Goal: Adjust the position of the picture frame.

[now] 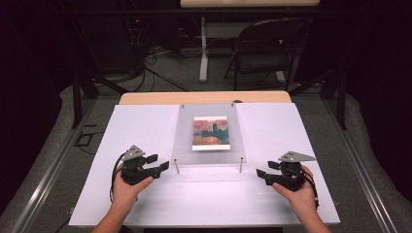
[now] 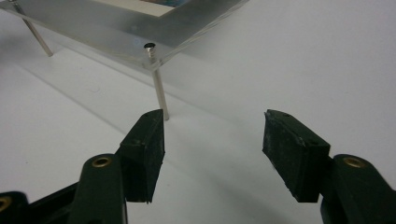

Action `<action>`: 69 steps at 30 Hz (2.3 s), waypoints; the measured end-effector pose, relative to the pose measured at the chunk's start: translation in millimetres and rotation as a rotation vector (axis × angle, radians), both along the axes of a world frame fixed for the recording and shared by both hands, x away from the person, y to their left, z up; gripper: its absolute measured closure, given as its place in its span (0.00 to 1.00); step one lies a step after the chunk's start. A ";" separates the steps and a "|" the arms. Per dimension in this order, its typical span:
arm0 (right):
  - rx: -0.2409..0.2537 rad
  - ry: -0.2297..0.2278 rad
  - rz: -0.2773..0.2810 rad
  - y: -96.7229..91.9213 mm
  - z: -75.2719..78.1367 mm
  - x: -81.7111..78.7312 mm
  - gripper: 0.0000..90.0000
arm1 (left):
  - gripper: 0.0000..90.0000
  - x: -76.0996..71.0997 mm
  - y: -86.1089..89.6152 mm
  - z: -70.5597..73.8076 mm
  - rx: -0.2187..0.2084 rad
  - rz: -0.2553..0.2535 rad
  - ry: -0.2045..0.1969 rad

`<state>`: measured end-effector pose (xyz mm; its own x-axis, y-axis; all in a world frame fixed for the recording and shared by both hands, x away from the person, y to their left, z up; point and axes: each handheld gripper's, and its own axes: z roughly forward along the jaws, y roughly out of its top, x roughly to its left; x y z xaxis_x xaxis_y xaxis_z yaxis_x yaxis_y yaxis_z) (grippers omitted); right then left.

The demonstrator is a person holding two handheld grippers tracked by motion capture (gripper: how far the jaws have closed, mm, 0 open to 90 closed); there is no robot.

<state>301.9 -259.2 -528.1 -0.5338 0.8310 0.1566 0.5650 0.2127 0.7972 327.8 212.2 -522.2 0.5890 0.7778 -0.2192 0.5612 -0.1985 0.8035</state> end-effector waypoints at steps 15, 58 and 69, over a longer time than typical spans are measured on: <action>0.016 0.039 0.008 -1.6 16.8 39.7 0.41 | 0.41 39.4 -4.4 23.0 -0.061 -0.011 0.037; -0.002 0.075 -0.073 56.1 38.9 174.4 0.40 | 0.41 160.4 -45.1 27.1 -0.023 0.143 0.129; 0.025 0.117 -0.102 56.4 14.2 182.5 0.40 | 0.41 166.9 -51.9 5.2 -0.027 0.152 0.172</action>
<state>484.4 -202.8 -513.9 -0.4235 0.8751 0.2342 0.6718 0.1299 0.7293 494.7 160.4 -517.0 0.4175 0.8474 -0.3281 0.7121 -0.0808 0.6975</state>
